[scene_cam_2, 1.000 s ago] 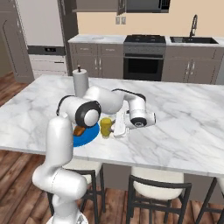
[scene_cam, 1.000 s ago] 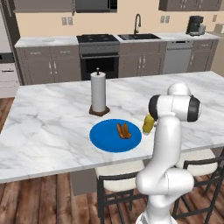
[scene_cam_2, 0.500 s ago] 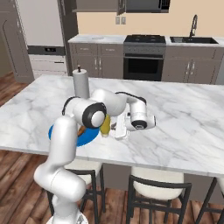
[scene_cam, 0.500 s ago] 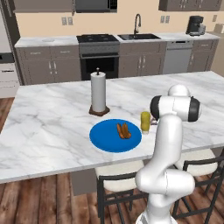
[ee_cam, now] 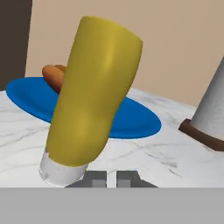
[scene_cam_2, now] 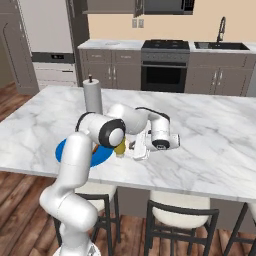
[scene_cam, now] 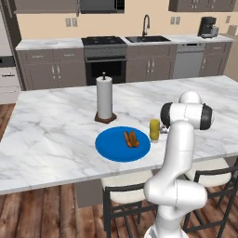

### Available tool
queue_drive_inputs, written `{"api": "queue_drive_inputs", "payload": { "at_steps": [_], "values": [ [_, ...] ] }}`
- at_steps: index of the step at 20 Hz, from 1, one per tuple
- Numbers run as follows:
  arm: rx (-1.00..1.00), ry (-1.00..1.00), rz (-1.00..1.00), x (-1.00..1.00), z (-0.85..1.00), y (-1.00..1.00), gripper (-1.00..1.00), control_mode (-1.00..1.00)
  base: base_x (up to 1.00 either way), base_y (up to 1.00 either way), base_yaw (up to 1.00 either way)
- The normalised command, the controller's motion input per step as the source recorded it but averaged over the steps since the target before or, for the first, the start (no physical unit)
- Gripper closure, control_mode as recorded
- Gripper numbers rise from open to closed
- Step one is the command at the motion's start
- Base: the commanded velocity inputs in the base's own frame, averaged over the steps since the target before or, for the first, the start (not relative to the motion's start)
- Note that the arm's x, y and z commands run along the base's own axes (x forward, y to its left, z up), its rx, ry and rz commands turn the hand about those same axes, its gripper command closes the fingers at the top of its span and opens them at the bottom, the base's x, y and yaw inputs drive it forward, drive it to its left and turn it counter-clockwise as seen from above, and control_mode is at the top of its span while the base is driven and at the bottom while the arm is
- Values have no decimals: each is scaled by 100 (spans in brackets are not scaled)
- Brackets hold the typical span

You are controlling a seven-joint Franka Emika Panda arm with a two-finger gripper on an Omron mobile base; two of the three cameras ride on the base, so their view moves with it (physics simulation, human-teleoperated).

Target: Move the hot dog bun to the plate on the dining table and place the condiment next to that plate. Then navigate to the fridge and take the sausage and place it on the plate as well.

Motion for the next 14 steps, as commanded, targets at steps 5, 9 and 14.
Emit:
{"api": "queue_drive_inputs", "payload": {
  "at_steps": [5, 9, 14],
  "values": [
    [0, 0, -10, -21, 44, -14, -100, -100, 0, 0, 0],
    [-1, 0, -12, 0, 93, -16, -100, -100, 0, 0, 0],
    [-1, 0, -12, -5, 100, -3, -100, -100, 0, 0, 0]
  ]
}}
